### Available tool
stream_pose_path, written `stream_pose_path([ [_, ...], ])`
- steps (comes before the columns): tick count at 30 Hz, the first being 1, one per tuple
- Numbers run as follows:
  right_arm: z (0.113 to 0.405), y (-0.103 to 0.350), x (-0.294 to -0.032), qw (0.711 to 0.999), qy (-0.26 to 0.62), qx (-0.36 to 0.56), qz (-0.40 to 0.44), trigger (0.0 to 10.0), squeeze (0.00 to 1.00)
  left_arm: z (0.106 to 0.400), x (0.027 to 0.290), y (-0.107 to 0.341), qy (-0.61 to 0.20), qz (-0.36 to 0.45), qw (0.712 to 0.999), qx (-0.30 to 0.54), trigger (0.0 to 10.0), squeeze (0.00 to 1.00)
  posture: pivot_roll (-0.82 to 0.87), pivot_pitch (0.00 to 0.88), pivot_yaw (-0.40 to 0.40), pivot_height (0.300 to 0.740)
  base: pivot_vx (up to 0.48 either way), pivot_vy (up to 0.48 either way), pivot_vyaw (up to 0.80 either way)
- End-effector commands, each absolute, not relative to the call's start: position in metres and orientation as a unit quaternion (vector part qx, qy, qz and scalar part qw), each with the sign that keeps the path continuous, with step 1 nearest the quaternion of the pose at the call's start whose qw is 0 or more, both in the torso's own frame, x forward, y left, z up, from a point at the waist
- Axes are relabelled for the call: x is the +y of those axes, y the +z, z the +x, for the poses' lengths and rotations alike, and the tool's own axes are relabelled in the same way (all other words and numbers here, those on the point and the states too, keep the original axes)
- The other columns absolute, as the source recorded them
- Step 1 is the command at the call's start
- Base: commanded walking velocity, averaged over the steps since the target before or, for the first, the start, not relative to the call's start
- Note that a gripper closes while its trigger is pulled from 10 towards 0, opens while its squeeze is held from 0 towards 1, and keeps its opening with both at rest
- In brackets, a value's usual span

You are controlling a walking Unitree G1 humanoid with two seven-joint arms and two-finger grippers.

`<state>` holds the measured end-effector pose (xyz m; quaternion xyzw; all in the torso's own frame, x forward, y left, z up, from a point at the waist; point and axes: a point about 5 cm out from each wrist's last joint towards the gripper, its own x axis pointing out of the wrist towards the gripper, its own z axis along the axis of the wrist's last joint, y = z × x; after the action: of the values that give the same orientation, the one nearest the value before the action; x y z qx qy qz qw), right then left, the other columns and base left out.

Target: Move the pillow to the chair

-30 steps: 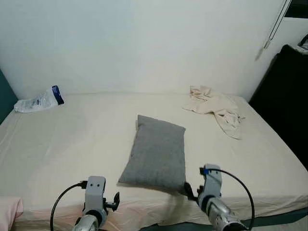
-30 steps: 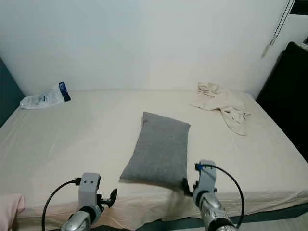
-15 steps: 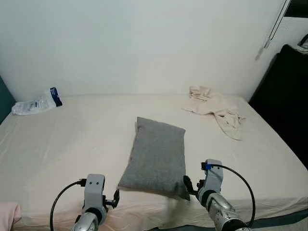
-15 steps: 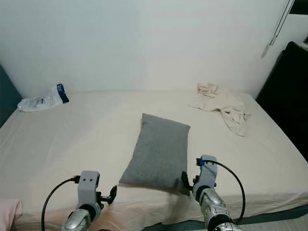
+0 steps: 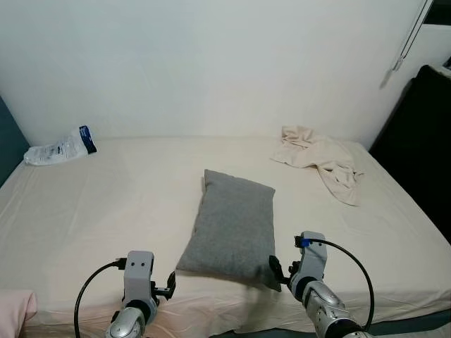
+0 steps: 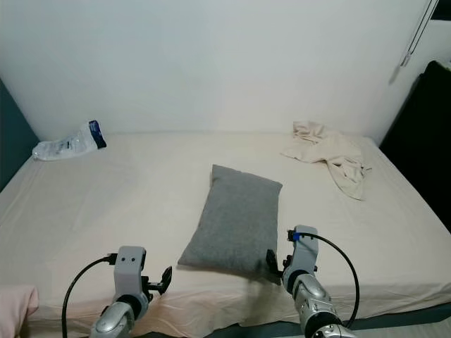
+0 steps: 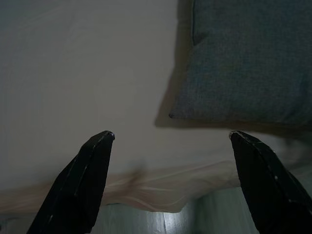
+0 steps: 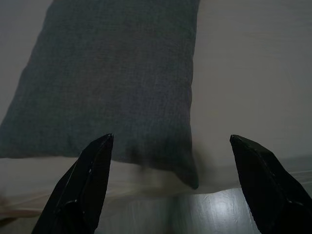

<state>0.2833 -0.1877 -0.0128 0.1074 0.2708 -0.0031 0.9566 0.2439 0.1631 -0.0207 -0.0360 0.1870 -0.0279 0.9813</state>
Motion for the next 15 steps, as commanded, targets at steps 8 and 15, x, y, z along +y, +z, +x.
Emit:
stream_pose_path([
  [8, 0.2797, -0.0166, -0.1858, 0.955, 0.001, 0.279, 0.105, 10.0, 0.00, 0.2417, 0.1599, -0.0221, -0.036, -0.037, 0.981, 0.188, 10.0, 0.00, 0.06, 0.000, -0.037, 0.736, 0.276, 0.000, 0.00],
  [15, 0.2792, -0.0172, -0.1843, 0.954, 0.004, 0.280, 0.103, 10.0, 0.00, 0.2414, 0.1597, -0.0223, -0.037, -0.038, 0.981, 0.188, 10.0, 0.00, 0.06, 0.000, -0.039, 0.736, 0.286, 0.000, 0.00],
])
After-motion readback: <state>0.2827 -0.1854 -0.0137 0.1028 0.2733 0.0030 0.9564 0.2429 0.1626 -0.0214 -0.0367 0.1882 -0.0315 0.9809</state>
